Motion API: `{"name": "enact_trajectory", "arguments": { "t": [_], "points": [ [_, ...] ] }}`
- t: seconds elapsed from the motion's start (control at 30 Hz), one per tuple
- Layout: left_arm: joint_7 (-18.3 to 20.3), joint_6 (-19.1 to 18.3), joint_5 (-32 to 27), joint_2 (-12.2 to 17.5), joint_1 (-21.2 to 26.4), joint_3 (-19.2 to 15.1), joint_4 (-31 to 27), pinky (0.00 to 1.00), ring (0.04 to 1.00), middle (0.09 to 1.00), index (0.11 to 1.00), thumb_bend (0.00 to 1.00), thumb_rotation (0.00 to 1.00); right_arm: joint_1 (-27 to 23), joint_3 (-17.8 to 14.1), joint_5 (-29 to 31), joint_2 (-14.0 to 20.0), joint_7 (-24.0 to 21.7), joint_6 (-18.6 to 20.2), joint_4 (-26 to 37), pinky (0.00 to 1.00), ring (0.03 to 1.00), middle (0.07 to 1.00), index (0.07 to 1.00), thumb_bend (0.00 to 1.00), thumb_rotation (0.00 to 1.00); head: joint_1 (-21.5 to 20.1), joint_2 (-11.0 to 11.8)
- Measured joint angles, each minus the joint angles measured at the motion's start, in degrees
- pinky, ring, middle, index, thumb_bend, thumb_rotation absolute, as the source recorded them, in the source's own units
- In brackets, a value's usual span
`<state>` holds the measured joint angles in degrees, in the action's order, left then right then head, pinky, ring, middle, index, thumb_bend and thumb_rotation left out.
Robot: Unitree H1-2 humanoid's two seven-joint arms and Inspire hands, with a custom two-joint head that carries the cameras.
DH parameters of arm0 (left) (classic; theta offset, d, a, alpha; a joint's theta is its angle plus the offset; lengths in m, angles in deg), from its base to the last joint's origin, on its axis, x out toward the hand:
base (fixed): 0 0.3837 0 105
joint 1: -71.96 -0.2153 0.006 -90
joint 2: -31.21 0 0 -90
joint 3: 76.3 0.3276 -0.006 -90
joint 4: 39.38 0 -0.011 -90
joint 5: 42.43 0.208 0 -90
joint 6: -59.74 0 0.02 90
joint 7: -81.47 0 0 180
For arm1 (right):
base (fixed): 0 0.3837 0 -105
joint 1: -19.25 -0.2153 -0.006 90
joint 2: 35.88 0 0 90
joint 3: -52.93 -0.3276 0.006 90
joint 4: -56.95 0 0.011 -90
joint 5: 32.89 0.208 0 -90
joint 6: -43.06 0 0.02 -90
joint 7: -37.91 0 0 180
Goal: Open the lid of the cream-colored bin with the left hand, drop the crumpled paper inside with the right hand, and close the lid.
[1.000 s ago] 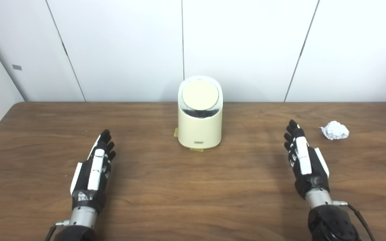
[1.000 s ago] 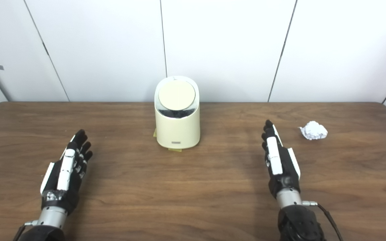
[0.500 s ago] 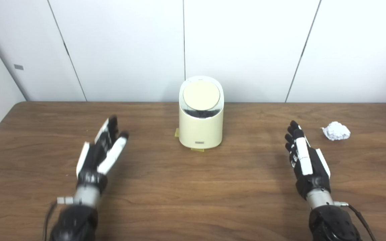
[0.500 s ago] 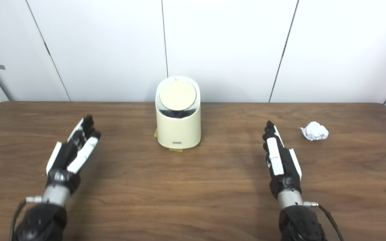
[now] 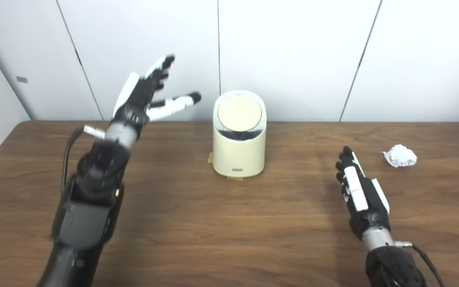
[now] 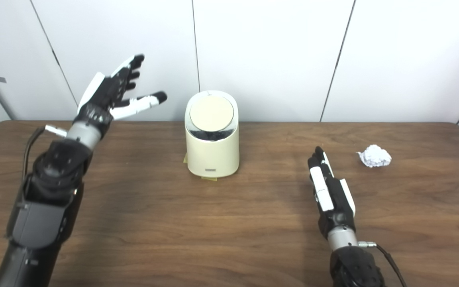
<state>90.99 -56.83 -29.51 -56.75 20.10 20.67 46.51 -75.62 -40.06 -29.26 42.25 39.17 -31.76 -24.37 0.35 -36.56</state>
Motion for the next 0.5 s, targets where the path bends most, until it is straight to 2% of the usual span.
{"name": "enact_trajectory", "arguments": {
  "t": [0.1, 0.2, 0.27, 0.5],
  "points": [
    [1.5, 0.1, 1.9, 0.4, 2.3, 2.8, 3.6, 0.8, 0.906, 0.947, 0.985, 0.87, 0.31, 0.0, 0.3, -0.3, 0.0, -0.2, 0.0, 0.0, 1.0, 0.977, 0.998, 1.0, 0.61, 0.89, -0.1, 0.1],
    [3.3, 0.0, 4.4, 0.6, 4.8, 6.0, 8.2, 0.79, 0.911, 0.949, 0.987, 0.86, 0.27, 0.2, 0.5, -0.4, 0.0, -0.5, 0.0, 0.0, 1.0, 0.983, 0.999, 1.0, 0.61, 0.88, -0.3, 0.0],
    [4.6, -0.1, 5.8, 0.4, 6.7, 6.8, 10.6, 0.77, 0.92, 0.954, 0.992, 0.85, 0.2, 0.2, 0.5, -0.4, -0.2, -0.7, 0.0, 0.0, 1.0, 0.986, 0.999, 1.0, 0.61, 0.87, -0.4, -0.1],
    [7.4, -0.1, 9.7, -0.7, 12.1, 9.1, 17.8, 0.74, 0.907, 0.977, 1.0, 0.85, 0.12, 0.8, 0.9, -1.3, -0.4, -0.6, 0.0, 0.3, 0.98, 0.964, 0.987, 1.0, 0.62, 0.89, -0.4, -0.4]
  ]
}}
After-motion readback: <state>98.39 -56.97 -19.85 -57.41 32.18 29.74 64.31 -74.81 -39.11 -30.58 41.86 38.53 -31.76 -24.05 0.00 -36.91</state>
